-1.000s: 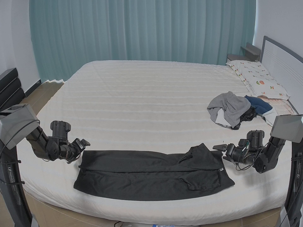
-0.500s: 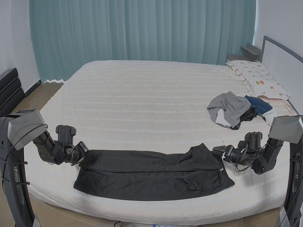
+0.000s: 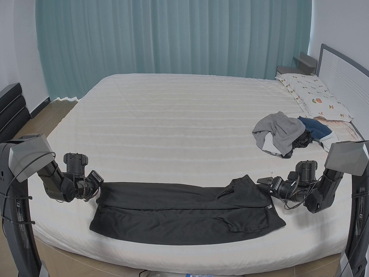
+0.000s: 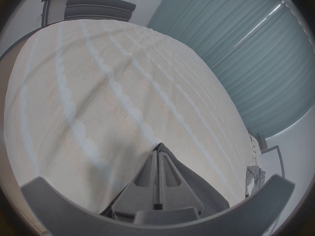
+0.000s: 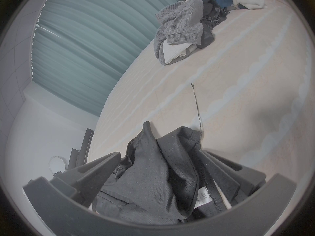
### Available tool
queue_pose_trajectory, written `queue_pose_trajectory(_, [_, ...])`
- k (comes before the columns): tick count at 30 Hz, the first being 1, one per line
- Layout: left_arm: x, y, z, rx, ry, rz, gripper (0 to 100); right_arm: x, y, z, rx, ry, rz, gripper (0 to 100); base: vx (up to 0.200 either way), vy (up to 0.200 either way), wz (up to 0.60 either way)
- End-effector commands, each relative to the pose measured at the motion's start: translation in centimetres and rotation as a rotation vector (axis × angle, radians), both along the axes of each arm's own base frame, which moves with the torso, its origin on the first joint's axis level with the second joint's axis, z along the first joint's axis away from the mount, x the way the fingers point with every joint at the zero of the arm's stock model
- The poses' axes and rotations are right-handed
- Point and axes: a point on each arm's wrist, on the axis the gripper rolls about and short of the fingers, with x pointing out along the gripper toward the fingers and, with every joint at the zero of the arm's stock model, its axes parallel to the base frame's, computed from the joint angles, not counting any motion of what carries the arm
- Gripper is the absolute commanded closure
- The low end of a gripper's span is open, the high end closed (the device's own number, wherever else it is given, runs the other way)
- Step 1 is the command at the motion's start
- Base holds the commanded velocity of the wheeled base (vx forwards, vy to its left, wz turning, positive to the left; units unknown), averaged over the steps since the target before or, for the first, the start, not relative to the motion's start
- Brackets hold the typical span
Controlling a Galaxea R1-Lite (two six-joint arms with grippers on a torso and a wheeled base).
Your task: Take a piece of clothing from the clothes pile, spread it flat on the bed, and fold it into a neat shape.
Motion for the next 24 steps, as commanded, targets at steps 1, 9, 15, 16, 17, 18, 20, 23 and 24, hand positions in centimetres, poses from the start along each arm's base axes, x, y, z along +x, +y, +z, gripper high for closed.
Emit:
queue_pose_trajectory(1, [0.0, 0.0, -0.2, -0.001, 0.005, 0.001, 100, 0.2, 0.1, 0.0, 0.001, -0.007, 0.002, 0, 0.000, 0.000, 0.00])
queue_pose_trajectory(9, [0.0, 0.0, -0.2, 0.001, 0.005, 0.000, 100, 1.8, 0.4, -0.6, 0.010, -0.020, -0.011, 0, 0.000, 0.000, 0.00])
queue_pose_trajectory(15, [0.0, 0.0, -0.1, 0.001, 0.004, 0.000, 100, 2.2, 0.2, -1.0, -0.010, -0.025, -0.035, 100, 0.000, 0.000, 0.00])
queue_pose_trajectory(16, [0.0, 0.0, -0.1, 0.001, 0.004, 0.000, 100, 2.2, 0.2, -1.0, -0.010, -0.025, -0.035, 100, 0.000, 0.000, 0.00])
queue_pose_trajectory(17, [0.0, 0.0, -0.2, 0.001, 0.005, 0.000, 100, 2.2, 0.1, -1.1, -0.019, -0.023, -0.047, 100, 0.000, 0.000, 0.00])
queue_pose_trajectory(18, [0.0, 0.0, -0.1, 0.001, 0.004, 0.000, 100, 2.2, -0.1, -1.0, -0.018, -0.024, -0.052, 100, 0.000, 0.000, 0.00])
queue_pose_trajectory(20, [0.0, 0.0, -0.1, 0.000, 0.004, 0.001, 100, 2.3, -0.4, -0.9, -0.018, -0.029, -0.061, 100, 0.000, 0.000, 0.00])
queue_pose_trajectory(23, [0.0, 0.0, -0.1, 0.000, 0.004, 0.001, 100, 2.5, -1.0, -0.7, -0.018, -0.044, -0.078, 100, 0.000, 0.000, 0.00])
queue_pose_trajectory(24, [0.0, 0.0, -0.1, 0.000, 0.004, 0.001, 100, 2.5, -1.0, -0.7, -0.018, -0.044, -0.078, 100, 0.000, 0.000, 0.00])
